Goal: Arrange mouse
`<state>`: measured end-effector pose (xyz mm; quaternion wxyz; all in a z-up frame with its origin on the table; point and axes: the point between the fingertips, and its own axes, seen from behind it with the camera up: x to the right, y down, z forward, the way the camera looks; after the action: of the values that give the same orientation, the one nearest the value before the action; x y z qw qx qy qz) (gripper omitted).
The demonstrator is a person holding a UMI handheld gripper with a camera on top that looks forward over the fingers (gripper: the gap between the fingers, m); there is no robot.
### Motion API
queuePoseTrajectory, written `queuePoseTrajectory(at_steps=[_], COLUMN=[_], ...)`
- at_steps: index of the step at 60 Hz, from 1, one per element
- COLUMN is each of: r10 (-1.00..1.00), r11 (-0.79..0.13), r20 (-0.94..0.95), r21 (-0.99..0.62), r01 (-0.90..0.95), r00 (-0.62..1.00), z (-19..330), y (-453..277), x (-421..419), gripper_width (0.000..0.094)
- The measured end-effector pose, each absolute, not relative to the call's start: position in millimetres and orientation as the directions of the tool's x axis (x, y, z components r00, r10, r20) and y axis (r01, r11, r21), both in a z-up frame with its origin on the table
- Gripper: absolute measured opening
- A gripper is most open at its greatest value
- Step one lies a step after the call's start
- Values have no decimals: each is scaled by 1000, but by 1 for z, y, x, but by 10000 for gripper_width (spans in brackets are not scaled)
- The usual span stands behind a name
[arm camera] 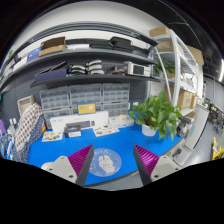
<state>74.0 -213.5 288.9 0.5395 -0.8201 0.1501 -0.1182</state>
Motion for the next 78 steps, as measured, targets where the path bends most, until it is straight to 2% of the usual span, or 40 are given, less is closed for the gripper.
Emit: queuePoseTrajectory(at_steps=[4,5,8,20,35,55,78], r10=[-376,-382,-384,-310,-140,-45,-46], r11=[-387,-388,-409,-515,-630,-681,-678], r20=[24,20,11,-1,-59,-92,-80], r21=[-913,-911,-899,-841,-765,-726,-730], r01=[-133,-140,-159,-168,-135,-97,-90], r00=[926,924,923,951,988,995,996], z=[270,249,220,126,46,-1,-7], y=[-220,-218,-219,-213,-175,-102,-8], x=[68,58,42,-46,-184,-288,-318], gripper_width=[808,808,806,806,802,802,797])
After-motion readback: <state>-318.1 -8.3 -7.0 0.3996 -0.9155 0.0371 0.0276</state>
